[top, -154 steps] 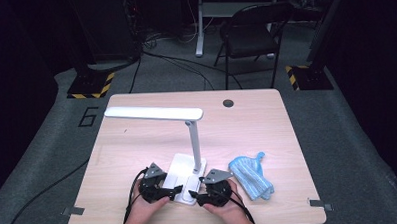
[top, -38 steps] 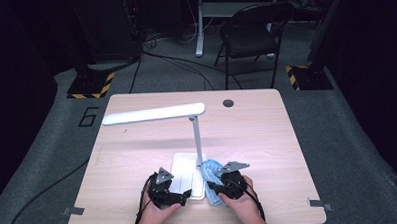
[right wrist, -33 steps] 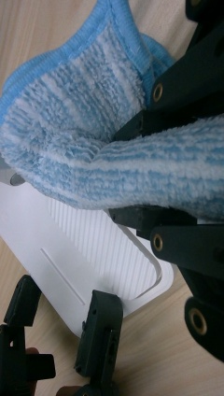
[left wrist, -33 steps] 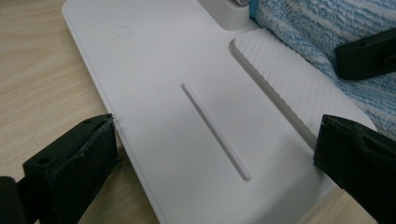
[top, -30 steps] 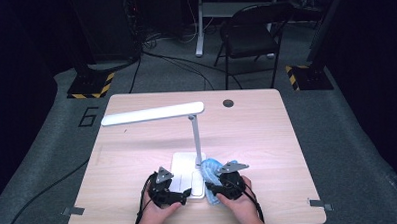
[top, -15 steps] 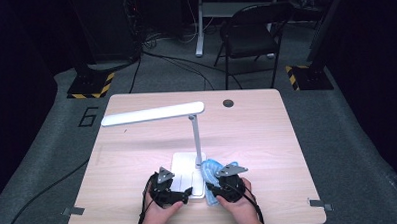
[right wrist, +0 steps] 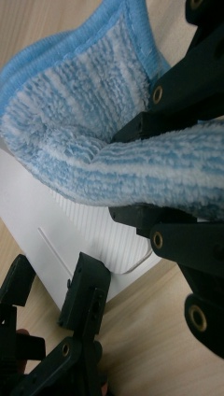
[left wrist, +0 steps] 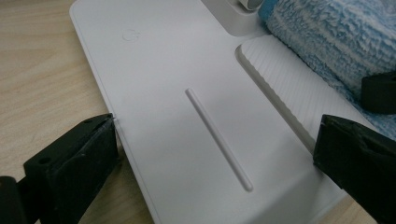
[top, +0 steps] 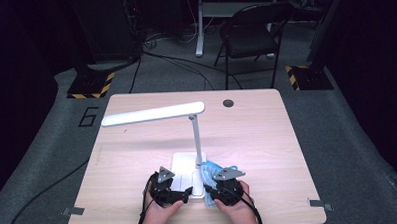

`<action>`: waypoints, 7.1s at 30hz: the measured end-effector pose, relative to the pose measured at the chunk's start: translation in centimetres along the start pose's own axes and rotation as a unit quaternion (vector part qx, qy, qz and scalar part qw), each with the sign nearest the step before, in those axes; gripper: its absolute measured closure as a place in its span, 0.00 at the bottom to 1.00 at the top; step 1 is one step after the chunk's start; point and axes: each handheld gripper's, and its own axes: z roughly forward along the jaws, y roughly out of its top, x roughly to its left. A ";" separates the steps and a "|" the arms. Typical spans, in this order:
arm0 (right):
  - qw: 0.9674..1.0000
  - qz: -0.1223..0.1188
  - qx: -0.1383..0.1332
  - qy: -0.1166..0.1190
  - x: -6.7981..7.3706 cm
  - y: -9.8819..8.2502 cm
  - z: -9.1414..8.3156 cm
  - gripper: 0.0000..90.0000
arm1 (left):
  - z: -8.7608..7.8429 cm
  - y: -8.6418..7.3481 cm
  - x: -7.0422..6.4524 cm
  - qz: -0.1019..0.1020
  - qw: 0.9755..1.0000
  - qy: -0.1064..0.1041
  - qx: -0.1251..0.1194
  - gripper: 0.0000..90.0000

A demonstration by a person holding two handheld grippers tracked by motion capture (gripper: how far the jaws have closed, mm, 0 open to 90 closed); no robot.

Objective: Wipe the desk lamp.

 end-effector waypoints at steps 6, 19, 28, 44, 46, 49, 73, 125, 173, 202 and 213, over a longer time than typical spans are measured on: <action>1.000 0.005 0.002 0.012 0.5 -0.2 -0.3 0.74 | 0.1 0.2 0.2 0.002 1.000 -0.004 0.001 0.00; 1.000 -0.003 0.006 0.007 1.9 -0.7 -0.7 0.53 | 0.2 0.4 0.6 0.013 1.000 -0.005 0.008 0.01; 0.999 0.004 0.009 0.033 0.9 -0.8 -1.2 0.74 | 0.2 0.4 0.6 0.012 1.000 -0.005 0.008 0.01; 0.996 0.051 0.005 0.067 -0.9 -0.5 -0.5 0.76 | 0.2 0.3 0.5 0.014 1.000 -0.004 0.004 0.02; 0.997 0.049 0.006 0.059 -1.2 -0.2 -0.3 0.76 | 0.2 0.3 0.5 0.013 1.000 -0.004 0.004 0.02; 0.998 0.040 0.004 0.046 -1.7 0.2 0.1 0.76 | 0.2 0.3 0.5 0.013 1.000 -0.004 0.004 0.02; 0.998 0.022 0.004 0.059 1.0 -1.0 -1.4 0.76 | 0.1 0.3 0.4 0.010 1.000 -0.001 0.004 0.02; 0.997 0.037 0.002 0.073 0.3 -0.8 -0.9 0.75 | 0.1 0.3 0.4 0.012 1.000 -0.001 0.005 0.02; 0.997 0.054 -0.046 0.012 -3.5 5.4 -0.5 0.76 | 0.1 0.2 0.4 0.010 1.000 0.000 0.005 0.02; 0.998 0.060 -0.013 0.010 -4.4 4.9 2.4 0.76 | 0.1 0.2 0.4 0.008 1.000 0.000 0.004 0.03; 0.998 0.059 -0.017 0.017 -3.7 5.5 1.5 0.76 | 0.1 0.2 0.4 0.009 1.000 0.001 0.004 0.03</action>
